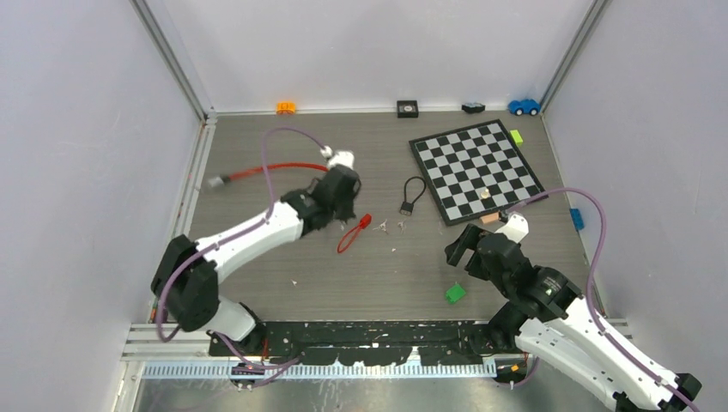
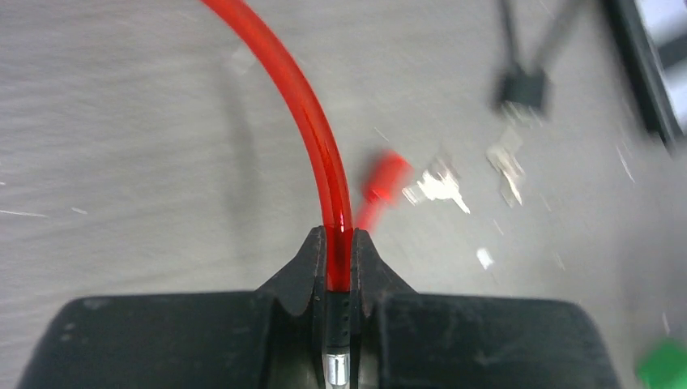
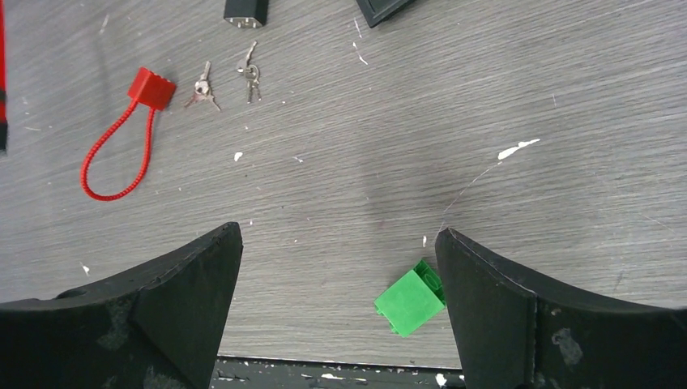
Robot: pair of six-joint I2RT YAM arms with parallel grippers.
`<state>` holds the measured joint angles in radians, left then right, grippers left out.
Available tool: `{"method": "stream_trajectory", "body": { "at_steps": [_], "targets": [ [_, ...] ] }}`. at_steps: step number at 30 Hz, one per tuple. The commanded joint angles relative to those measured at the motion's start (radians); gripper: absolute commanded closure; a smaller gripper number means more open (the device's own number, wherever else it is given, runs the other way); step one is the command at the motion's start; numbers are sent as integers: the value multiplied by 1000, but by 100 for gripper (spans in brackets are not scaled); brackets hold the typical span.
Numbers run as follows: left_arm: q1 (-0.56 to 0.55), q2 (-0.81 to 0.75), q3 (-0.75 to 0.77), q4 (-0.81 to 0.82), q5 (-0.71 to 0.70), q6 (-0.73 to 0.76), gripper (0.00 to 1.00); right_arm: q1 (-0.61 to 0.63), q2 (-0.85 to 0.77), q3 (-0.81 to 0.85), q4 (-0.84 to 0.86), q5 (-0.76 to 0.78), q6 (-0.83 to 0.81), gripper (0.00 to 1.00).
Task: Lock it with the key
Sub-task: Move the lock to the center of the board.
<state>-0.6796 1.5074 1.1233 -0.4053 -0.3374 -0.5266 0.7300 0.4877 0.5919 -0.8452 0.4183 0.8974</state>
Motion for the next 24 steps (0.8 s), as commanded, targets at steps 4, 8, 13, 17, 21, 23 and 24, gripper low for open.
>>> {"method": "stream_trajectory", "body": {
  "at_steps": [4,8,13,17,21,23,24],
  "targets": [
    [-330,-133,-60,-121,-102,-150,100,-3,61,9,81,38,15,6],
    [-422,-146,-58,-141,-128,-193,100,-3,66,8,94,32,31,6],
    [-436,-170,-86,-155,-129,-223,99,-3,49,5,86,28,37,6],
    [-436,-234,-79,-163,-166,-171,60,-3,15,4,61,34,33,6],
    [-430,-283,1,-235,-228,-73,32,-3,-10,2,46,49,22,7],
    [-410,-314,40,-278,-252,-34,27,-2,-15,-2,46,52,23,7],
    [-388,-332,52,-289,-252,-14,26,-3,-13,-4,49,53,25,7]
  ]
}}
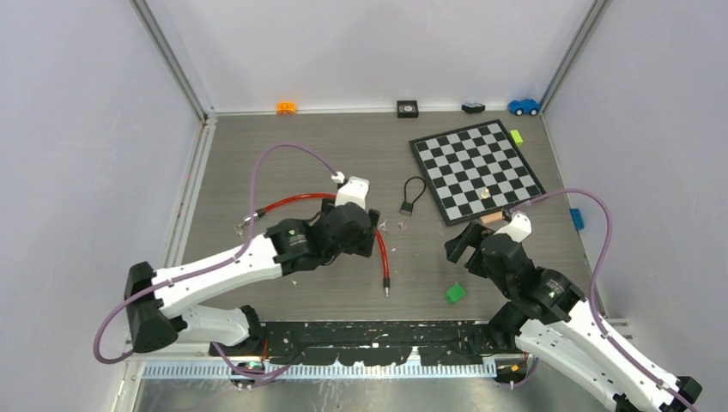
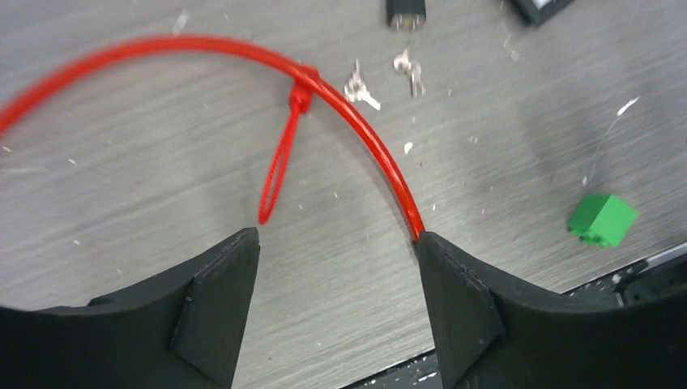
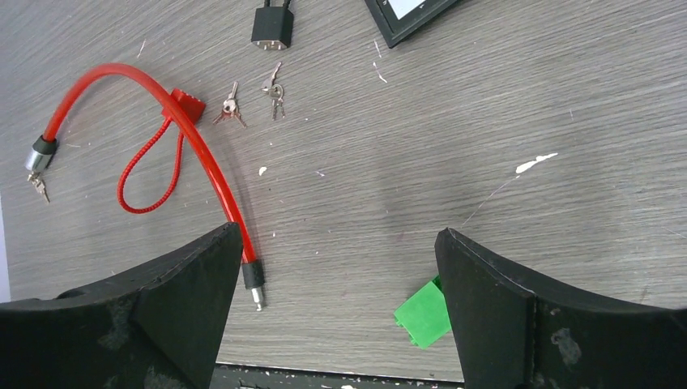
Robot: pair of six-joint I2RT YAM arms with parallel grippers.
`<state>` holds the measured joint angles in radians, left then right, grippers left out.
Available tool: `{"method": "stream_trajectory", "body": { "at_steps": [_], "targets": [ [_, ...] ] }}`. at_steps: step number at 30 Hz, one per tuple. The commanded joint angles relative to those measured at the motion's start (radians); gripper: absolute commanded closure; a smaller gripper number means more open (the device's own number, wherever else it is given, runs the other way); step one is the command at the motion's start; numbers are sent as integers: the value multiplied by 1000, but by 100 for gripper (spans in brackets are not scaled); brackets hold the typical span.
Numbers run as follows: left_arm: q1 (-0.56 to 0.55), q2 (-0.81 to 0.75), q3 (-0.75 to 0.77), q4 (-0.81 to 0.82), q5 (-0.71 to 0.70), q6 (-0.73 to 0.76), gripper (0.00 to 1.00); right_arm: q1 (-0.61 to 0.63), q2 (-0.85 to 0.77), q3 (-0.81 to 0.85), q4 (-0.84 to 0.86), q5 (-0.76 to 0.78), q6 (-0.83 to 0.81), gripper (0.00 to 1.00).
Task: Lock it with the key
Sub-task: Move the lock to the center of the board.
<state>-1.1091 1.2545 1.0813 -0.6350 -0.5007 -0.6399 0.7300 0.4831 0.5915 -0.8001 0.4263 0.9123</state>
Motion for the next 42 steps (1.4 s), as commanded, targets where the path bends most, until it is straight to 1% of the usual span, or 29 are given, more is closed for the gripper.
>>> {"method": "stream_trajectory", "body": {
  "at_steps": [1,2,3,4,6,7,8,12,13,15,16,19,22,27,28,30,34,36,38,42],
  "targets": [
    [72,-99,98,-63,-80,123,26,-3,-8,-6,7,42,12,7],
    [112,-121,96,-63,-61,147,26,-3,-4,-7,11,38,14,7],
    [194,-139,93,-67,-36,176,26,-4,2,-7,15,32,14,7],
    [242,-153,93,-71,9,191,26,-3,6,-7,18,25,14,7],
    [423,-161,95,-82,164,292,24,-3,20,-2,24,8,3,7],
    [490,-155,99,-90,218,345,23,-3,26,1,27,-3,-4,7],
    [544,-144,103,-94,242,421,23,-3,29,4,26,-11,-10,7],
    [560,-82,76,-74,238,801,17,-3,40,21,30,-56,-33,7],
    [560,-51,59,-62,216,874,16,-2,38,21,37,-67,-35,7],
    [571,23,42,-42,146,960,15,-3,32,19,50,-91,-34,7],
    [589,71,48,-53,158,998,15,-3,26,20,54,-102,-34,7],
    [671,233,100,-129,319,1092,15,-3,6,25,52,-125,-35,7],
    [770,358,154,-128,441,1129,17,-3,-26,23,51,-133,-49,7],
    [859,442,200,-43,474,1216,19,-3,-33,39,45,-158,-87,7],
    [870,462,218,-47,481,1233,20,-3,-30,42,44,-159,-89,7],
    [889,513,263,-80,495,1262,24,-3,-21,44,44,-164,-91,7],
    [960,613,341,-120,654,1287,28,-3,-8,48,45,-178,-90,7],
    [993,658,388,-163,717,1266,34,-4,-4,50,45,-181,-95,7],
    [1003,698,424,-201,749,1274,38,-4,1,52,45,-182,-103,7],
    [1003,758,429,-232,781,1289,39,-3,21,65,45,-181,-120,7]
  ]
}}
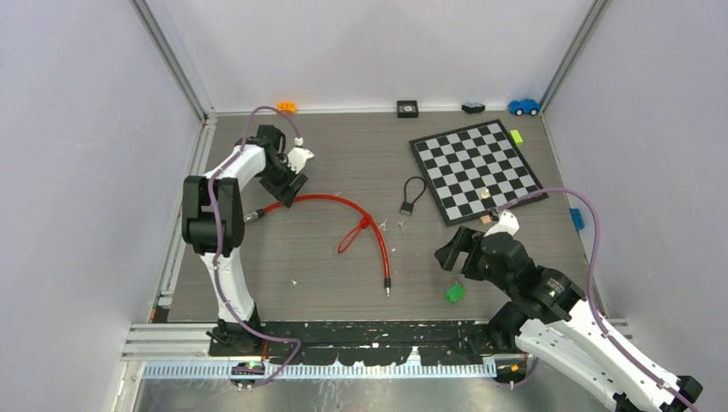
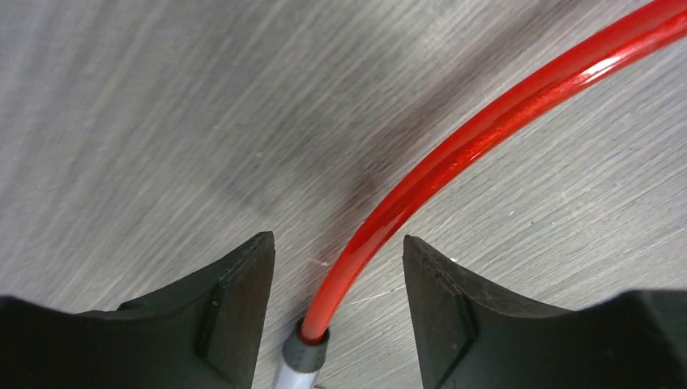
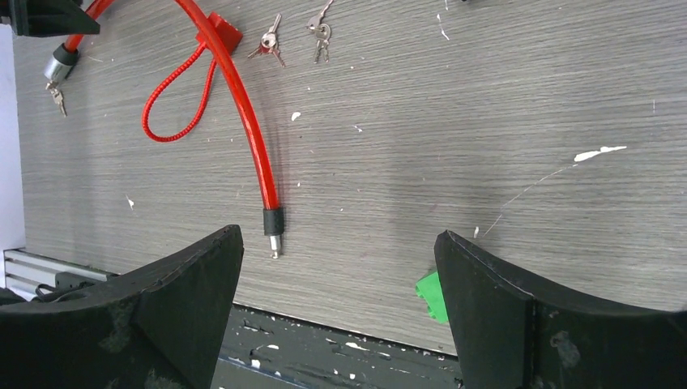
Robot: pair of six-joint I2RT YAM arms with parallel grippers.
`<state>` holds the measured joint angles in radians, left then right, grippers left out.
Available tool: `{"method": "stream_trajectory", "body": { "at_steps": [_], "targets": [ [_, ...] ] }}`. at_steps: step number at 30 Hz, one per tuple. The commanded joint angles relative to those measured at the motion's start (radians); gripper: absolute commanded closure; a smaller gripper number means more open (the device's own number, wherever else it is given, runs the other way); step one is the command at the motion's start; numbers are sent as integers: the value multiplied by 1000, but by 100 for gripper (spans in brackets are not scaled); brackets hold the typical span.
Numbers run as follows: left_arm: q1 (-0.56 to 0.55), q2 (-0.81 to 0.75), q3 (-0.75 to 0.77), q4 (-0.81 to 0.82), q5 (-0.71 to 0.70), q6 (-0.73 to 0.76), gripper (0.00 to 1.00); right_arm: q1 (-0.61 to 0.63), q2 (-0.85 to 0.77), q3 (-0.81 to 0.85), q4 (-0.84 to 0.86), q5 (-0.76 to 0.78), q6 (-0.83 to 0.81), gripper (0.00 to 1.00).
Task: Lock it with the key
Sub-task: Move the lock to the center of the board, then pick up the lock from the center of the board.
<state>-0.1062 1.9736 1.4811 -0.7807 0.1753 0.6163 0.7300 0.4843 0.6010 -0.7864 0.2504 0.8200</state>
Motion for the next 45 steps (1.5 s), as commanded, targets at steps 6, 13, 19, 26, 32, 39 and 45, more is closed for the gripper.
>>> {"method": "stream_trajectory", "body": {
  "at_steps": [6,13,19,26,32,39,45],
  "targets": [
    [-3,101,32,-110,171,23,53,-3,42,67,29,-7,-28,7],
    [-30,100,40,-33,-9,-79,100,-3,17,66,27,0,-14,7],
    [-101,-60,-28,21,-115,-168,100,-3,0,78,3,15,-13,8],
    [-293,-373,-156,86,-210,-143,100,-3,-13,96,-11,46,-24,8],
    [-435,-637,-202,155,-325,-217,100,-3,-11,135,-43,69,-43,8],
    [-454,-1026,-362,412,-79,-301,100,-3,-60,216,-87,161,-103,8],
    [-454,-1241,-477,559,131,-309,100,-3,-179,289,43,107,-249,8]
  ]
}}
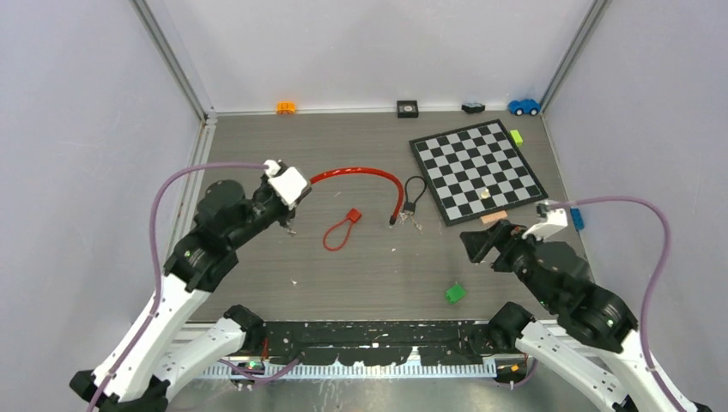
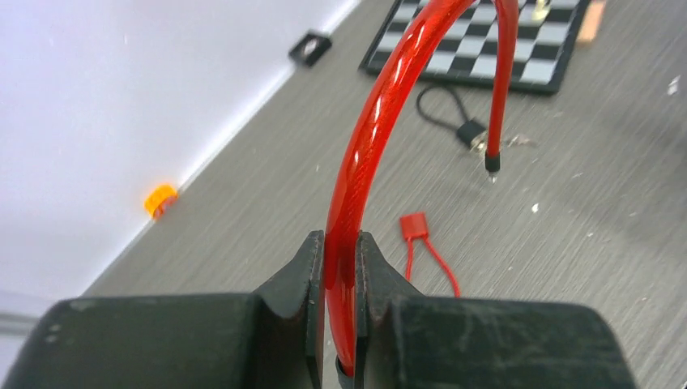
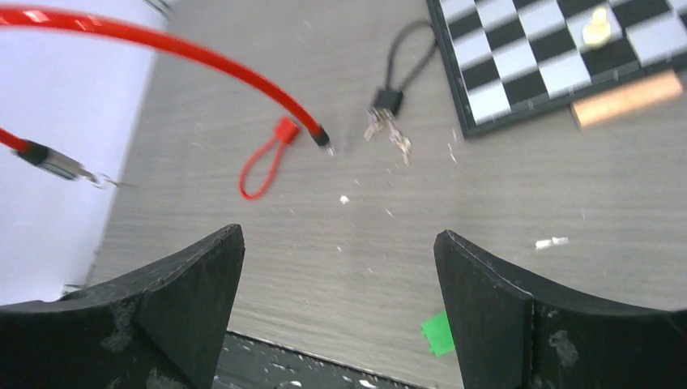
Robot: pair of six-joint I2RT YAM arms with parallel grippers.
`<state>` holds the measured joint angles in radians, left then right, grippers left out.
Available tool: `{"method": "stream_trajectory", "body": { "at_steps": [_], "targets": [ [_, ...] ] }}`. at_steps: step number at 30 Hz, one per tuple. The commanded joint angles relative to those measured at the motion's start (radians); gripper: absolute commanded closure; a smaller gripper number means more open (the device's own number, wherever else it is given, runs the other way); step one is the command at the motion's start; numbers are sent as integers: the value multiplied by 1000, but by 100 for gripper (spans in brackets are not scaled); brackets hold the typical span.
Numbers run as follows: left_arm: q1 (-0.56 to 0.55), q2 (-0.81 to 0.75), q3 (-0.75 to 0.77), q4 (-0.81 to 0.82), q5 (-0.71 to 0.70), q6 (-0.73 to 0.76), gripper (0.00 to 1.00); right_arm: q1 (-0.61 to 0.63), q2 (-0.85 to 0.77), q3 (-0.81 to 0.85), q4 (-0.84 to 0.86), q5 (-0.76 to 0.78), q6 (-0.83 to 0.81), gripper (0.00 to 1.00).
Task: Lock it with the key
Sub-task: Pick up the lock from the center of the board.
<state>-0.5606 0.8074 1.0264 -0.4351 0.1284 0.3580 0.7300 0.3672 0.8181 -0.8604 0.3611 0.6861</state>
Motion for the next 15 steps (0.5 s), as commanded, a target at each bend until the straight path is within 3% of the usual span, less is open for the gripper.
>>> {"method": "stream_trajectory", "body": {
  "at_steps": [1,8,15],
  "targets": [
    [1,-92,-25,222,198,-65,100,-3,-74,78,146,-19,-142,8],
    [1,-206,-97,483,313,-250,100,-3,-102,75,338,-193,-295,8],
    [1,-201,-116,578,420,-391,100,-4,-95,103,422,-433,-320,8]
  ]
}}
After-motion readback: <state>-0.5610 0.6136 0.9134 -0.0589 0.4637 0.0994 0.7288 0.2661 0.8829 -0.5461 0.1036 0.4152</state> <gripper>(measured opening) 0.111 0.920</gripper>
